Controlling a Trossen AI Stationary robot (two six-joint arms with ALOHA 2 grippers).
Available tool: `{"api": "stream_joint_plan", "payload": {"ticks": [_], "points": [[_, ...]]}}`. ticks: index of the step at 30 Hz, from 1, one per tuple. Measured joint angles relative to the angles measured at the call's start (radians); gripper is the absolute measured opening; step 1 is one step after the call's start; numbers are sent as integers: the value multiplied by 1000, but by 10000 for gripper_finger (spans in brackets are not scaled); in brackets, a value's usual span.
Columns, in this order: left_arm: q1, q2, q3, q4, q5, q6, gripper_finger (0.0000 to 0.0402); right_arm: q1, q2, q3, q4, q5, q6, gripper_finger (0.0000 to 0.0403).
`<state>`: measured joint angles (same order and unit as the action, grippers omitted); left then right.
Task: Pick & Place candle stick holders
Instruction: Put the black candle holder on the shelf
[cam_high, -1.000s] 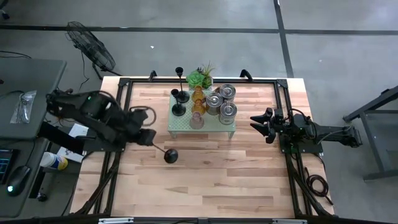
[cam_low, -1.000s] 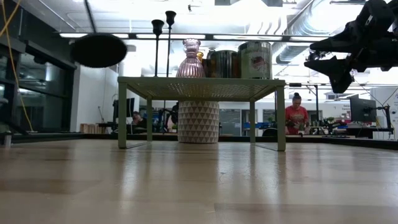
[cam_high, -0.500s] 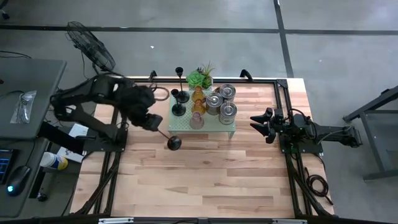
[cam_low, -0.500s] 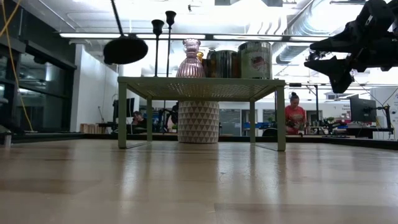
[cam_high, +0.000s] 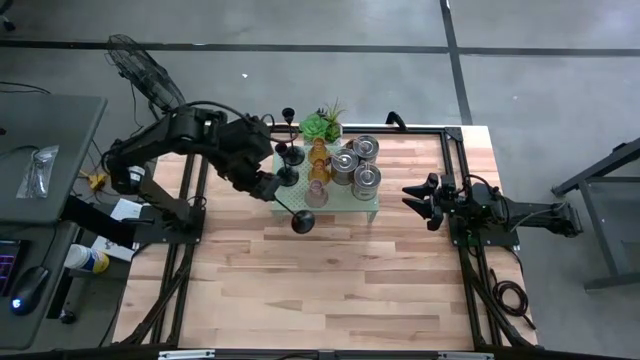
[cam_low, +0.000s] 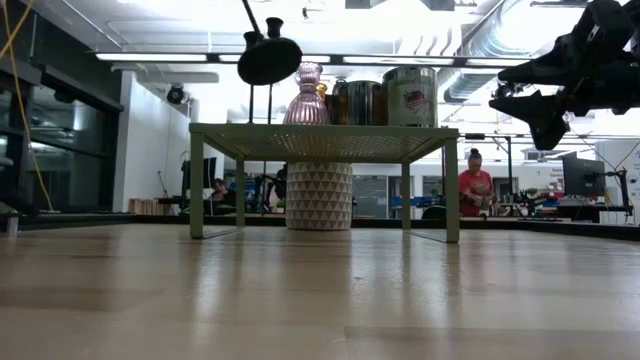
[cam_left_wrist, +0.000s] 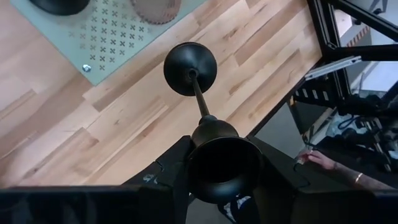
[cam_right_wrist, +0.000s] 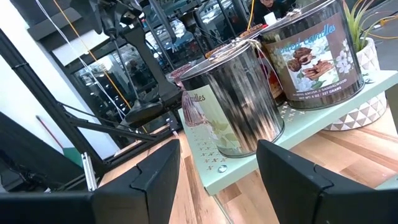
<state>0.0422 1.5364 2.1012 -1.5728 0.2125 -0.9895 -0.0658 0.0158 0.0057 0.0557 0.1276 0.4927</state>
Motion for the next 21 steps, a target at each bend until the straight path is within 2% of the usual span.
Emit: {"api": "stream_joint_plan", "payload": {"ticks": [7, 21], "points": [[6, -19, 0, 1, -43, 12, 127, 0, 0, 0, 0, 0, 0, 206], [120, -63, -1, -1, -64, 113, 127, 0, 0, 0, 0, 0, 0, 206]]}}
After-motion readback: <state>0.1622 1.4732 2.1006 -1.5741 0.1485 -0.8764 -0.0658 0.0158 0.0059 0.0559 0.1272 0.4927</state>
